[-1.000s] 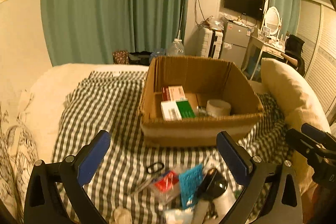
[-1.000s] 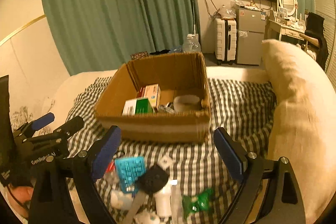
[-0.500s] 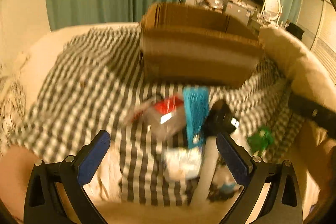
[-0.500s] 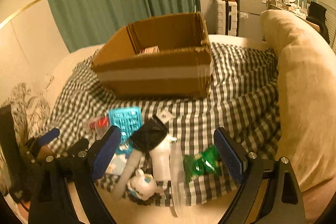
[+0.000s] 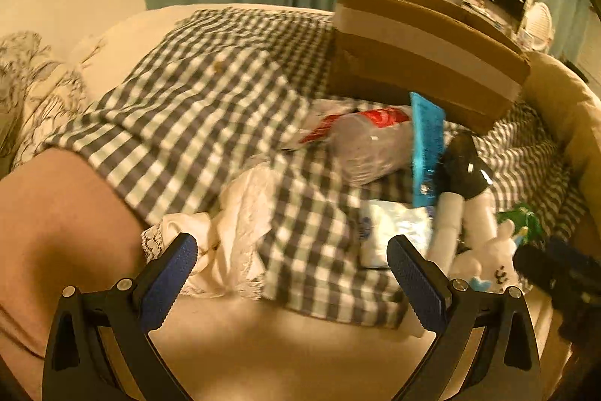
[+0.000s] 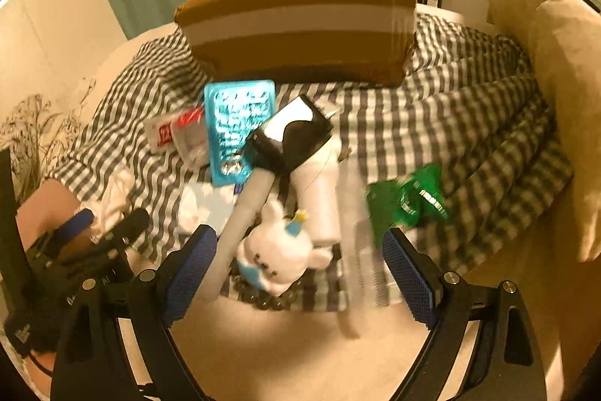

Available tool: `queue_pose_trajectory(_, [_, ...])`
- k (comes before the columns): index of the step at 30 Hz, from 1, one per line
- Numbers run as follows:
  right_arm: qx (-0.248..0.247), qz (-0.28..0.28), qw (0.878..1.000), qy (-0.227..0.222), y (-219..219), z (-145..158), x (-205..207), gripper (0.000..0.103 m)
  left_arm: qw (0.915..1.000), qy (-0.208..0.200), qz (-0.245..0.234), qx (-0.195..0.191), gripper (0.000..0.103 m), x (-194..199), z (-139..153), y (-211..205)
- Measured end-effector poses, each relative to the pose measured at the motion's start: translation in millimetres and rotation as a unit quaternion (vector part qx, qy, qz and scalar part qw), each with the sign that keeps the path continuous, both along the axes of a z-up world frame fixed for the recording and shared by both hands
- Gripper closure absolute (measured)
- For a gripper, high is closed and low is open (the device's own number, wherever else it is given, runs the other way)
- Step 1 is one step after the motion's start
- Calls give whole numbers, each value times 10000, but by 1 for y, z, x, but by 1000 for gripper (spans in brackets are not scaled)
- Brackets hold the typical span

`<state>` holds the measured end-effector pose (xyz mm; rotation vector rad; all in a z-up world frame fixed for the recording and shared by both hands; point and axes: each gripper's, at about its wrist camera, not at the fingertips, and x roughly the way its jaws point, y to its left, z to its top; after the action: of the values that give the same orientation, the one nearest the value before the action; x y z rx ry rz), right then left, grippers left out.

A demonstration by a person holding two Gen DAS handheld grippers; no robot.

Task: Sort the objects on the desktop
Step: 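Move both grippers back to the remaining items on the sheet, then grasp the white lace cloth with the left gripper while the right grasps the bunny figure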

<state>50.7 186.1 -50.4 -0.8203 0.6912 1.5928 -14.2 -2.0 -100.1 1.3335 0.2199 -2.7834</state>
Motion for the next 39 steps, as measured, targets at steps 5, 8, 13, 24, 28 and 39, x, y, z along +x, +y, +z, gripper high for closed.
queue_pose_trajectory(5, [-90,-28,9999,-104,-1,-9,-4,13,9988,-160,229,408,0,-3,-9,-18])
queue_pose_trajectory(8, [-97,-66,9998,-130,2,-12,-4,13,9982,-222,232,497,0,-4,-15,-21])
queue_pose_trajectory(13, [-198,-145,9996,-148,6,-18,-1,13,9984,-286,123,467,0,-5,-21,-17])
queue_pose_trajectory(24, [-488,-272,9984,-20,12,-30,2,34,9990,-255,-181,331,61,-7,-19,-10])
queue_pose_trajectory(28, [-552,-160,9983,53,11,-31,0,44,9985,-276,-342,340,76,-9,-21,-7])
queue_pose_trajectory(39, [-548,-85,9984,98,8,-28,-3,52,9980,-318,-367,394,79,-18,-25,-10])
